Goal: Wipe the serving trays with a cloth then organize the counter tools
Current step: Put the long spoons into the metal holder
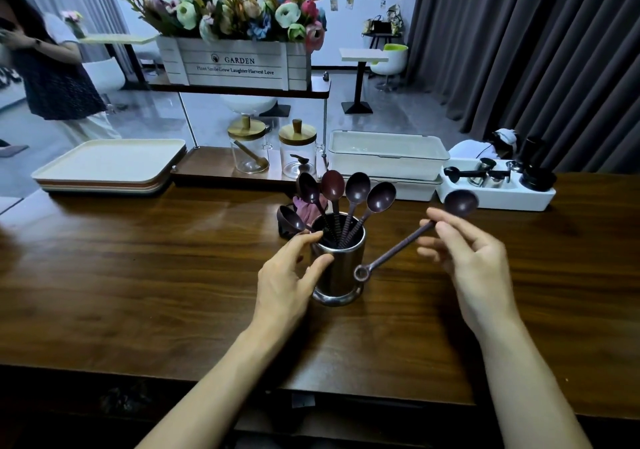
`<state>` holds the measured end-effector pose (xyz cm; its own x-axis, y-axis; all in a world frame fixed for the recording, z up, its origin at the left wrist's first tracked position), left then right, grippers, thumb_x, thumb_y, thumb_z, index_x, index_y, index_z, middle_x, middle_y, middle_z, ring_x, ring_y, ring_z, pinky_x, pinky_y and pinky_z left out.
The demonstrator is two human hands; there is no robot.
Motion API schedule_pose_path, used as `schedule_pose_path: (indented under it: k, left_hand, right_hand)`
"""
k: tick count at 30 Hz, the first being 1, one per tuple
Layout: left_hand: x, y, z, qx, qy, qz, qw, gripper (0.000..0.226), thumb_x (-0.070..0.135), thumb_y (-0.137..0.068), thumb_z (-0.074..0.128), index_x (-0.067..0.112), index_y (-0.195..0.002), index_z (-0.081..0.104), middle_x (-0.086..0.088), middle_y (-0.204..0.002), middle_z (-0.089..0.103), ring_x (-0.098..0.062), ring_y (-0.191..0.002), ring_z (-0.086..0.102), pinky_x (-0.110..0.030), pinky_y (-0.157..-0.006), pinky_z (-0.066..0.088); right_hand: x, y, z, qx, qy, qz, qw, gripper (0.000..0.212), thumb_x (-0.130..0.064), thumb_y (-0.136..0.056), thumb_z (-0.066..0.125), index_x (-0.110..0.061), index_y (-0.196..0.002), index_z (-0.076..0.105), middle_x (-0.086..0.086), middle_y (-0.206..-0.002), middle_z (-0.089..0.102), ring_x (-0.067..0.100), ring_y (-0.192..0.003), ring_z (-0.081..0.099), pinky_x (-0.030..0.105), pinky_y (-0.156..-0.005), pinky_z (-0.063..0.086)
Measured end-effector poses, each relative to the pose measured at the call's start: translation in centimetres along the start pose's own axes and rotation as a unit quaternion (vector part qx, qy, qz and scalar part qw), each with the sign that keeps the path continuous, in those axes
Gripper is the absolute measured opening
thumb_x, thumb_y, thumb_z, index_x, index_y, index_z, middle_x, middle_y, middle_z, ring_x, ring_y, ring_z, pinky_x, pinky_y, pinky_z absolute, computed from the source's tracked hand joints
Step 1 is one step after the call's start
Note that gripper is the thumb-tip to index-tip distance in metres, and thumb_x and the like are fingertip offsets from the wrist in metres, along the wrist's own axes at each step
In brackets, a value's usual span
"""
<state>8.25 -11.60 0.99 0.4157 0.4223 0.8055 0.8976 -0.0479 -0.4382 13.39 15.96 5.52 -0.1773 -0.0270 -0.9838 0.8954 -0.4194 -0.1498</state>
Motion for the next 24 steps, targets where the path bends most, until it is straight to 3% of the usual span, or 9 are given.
schedule_pose_path:
  k: [8, 13, 17, 24]
  left_hand:
    - [0.2, 0.3, -0.1, 0.011, 0.006, 0.000, 1.000, 0.036, 0.045, -0.091, 0.073, 0.033, -0.125, 0.067, 0.020, -0.114, 0.069, -0.003, -0.103, 0.067, -0.039, -0.088, 0.058]
    - [0.2, 0.2, 0.0, 0.011, -0.001, 0.003, 1.000, 0.035, 0.042, -0.091, 0.075, 0.034, -0.124, 0.066, 0.020, -0.116, 0.068, -0.003, -0.099, 0.067, -0.040, -0.085, 0.058]
    - [0.1, 0.1, 0.0, 0.017, 0.005, 0.006, 1.000, 0.038, 0.051, -0.088, 0.070, 0.037, -0.123, 0.065, 0.021, -0.118, 0.067, -0.002, -0.101, 0.066, -0.040, -0.085, 0.059]
    - [0.2, -0.1, 0.0, 0.016, 0.008, 0.019, 1.000, 0.040, 0.054, -0.089, 0.066, 0.037, -0.124, 0.064, 0.017, -0.118, 0.067, -0.004, -0.106, 0.066, -0.042, -0.083, 0.059]
  right_hand:
    - [-4.4, -0.4, 2.4, 0.053, 0.030, -0.136, 0.989, 0.016, -0.003, -0.097, 0.063, -0.006, -0.110, 0.072, 0.011, -0.103, 0.072, 0.023, -0.092, 0.073, 0.029, -0.078, 0.062]
    - [-4.9, -0.4, 4.1, 0.077, 0.078, -0.185, 0.977, 0.017, -0.006, -0.099, 0.061, -0.007, -0.113, 0.071, -0.004, -0.097, 0.071, 0.012, -0.090, 0.073, 0.025, -0.080, 0.060]
    - [-4.4, 0.0, 5.1, 0.068, 0.096, -0.189, 0.975, 0.020, -0.006, -0.099, 0.061, -0.009, -0.115, 0.072, 0.002, -0.103, 0.073, 0.011, -0.091, 0.073, 0.025, -0.078, 0.061]
    - [-3.9, -0.3, 3.4, 0.135, 0.078, -0.180, 0.971, 0.019, -0.009, -0.100, 0.060, -0.008, -0.116, 0.070, 0.003, -0.106, 0.072, 0.011, -0.087, 0.074, 0.035, -0.081, 0.062]
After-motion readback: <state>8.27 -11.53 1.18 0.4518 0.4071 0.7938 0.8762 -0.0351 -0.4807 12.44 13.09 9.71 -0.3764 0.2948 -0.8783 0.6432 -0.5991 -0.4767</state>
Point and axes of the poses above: each hand's wrist, its own y-axis away from the middle knuckle, its own z-axis out of the palm, x = y × z, the point moved 9 cm from there along -y, towards the middle knuckle
